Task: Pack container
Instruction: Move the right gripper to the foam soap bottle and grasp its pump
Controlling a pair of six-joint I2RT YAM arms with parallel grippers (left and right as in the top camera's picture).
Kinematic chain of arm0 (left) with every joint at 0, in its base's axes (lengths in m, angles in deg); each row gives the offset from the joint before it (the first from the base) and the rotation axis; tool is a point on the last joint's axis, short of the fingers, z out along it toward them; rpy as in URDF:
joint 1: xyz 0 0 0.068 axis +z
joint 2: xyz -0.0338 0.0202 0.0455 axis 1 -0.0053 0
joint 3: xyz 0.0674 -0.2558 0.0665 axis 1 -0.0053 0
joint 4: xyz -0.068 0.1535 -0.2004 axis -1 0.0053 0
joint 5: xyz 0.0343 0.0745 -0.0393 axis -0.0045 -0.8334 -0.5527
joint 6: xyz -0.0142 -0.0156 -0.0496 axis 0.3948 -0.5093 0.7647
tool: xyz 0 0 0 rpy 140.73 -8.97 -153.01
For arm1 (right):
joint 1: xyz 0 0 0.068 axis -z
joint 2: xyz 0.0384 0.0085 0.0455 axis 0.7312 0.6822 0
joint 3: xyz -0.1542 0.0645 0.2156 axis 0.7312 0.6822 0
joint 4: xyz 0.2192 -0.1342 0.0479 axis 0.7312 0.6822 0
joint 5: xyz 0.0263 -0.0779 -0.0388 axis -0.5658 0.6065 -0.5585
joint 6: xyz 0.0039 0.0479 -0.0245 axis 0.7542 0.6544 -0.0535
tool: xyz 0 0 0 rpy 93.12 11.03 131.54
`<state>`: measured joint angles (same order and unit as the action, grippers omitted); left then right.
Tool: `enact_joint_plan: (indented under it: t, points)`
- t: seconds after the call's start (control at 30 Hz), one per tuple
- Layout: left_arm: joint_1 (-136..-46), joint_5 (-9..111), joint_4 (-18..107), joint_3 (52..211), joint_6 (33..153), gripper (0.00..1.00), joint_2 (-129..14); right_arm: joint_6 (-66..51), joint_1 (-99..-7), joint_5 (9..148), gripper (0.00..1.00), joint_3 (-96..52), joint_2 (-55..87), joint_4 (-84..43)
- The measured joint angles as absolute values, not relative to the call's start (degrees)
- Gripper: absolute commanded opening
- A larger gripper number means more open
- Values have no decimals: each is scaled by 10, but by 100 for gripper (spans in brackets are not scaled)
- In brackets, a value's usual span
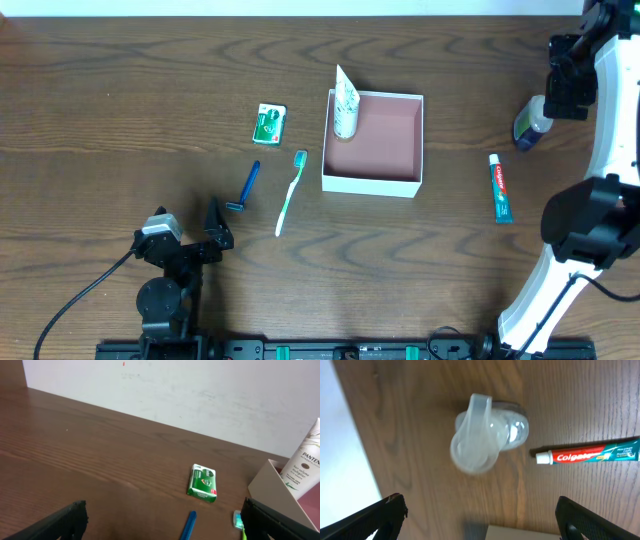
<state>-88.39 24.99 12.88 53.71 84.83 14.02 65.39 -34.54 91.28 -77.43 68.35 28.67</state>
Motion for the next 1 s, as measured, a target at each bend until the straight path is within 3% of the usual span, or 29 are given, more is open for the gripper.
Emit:
enact_joint_plan:
  t: [1.0]
  points:
    - [-884, 250, 129, 537, 848, 98, 140, 662, -319, 950, 86, -704, 705, 241]
